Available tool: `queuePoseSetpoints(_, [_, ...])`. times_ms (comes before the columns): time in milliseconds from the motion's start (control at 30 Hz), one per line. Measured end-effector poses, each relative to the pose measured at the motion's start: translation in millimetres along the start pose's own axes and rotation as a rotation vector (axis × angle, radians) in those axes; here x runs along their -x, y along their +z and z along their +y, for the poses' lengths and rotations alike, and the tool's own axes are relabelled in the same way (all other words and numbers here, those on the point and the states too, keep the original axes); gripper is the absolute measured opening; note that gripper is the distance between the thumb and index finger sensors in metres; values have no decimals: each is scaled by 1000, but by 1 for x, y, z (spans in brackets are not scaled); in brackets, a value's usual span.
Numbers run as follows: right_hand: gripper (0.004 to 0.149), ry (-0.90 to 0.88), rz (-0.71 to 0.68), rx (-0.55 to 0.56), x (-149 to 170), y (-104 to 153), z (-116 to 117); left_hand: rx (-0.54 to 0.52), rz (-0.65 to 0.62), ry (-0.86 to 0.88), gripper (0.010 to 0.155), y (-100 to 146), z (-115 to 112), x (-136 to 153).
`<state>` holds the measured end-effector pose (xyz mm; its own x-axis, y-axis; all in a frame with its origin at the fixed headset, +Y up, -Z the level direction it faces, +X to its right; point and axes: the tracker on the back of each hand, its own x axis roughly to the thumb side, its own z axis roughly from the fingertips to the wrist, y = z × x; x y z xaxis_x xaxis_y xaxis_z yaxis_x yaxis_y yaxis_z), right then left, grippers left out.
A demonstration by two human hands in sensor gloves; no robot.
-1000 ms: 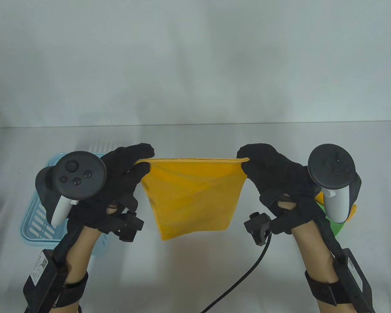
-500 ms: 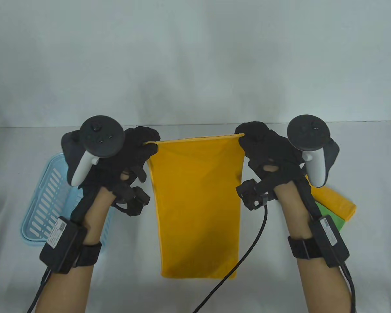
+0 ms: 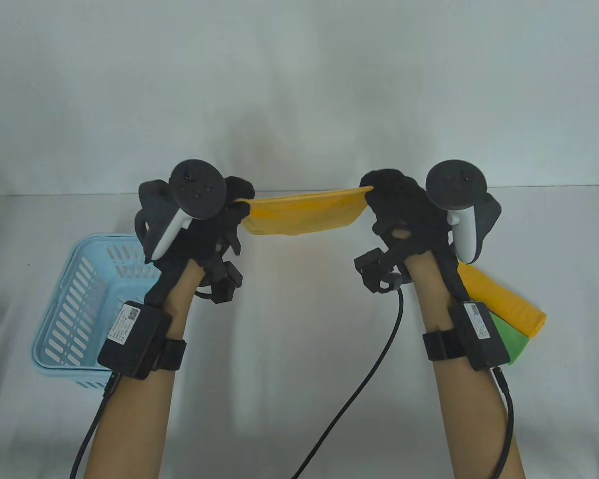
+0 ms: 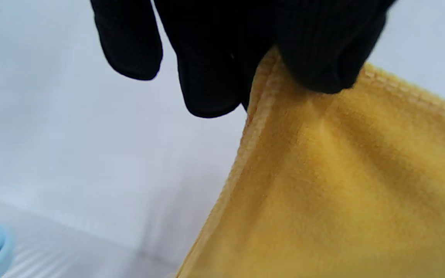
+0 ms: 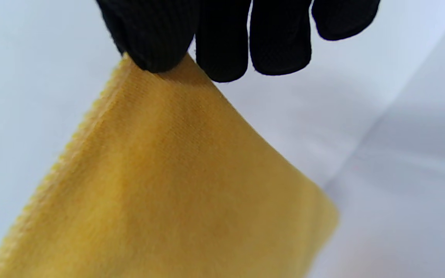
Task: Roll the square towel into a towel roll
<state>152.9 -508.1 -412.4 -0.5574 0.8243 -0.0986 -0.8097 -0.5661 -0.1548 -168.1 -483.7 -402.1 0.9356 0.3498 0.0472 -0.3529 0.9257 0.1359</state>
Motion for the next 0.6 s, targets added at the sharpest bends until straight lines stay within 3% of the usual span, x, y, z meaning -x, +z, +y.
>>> queuePoseSetpoints(133, [38,-2,48,-83,45,4,34,75,33,-27,42,8,-50,21])
queuePoseSetpoints(267, [38,-2,63,-182,82,19,56,165,16,-29,42,27,-83,40])
queuePoseSetpoints(600, [38,89,72,-398,151,74,81,376,-94,-35,43,99,-144,65])
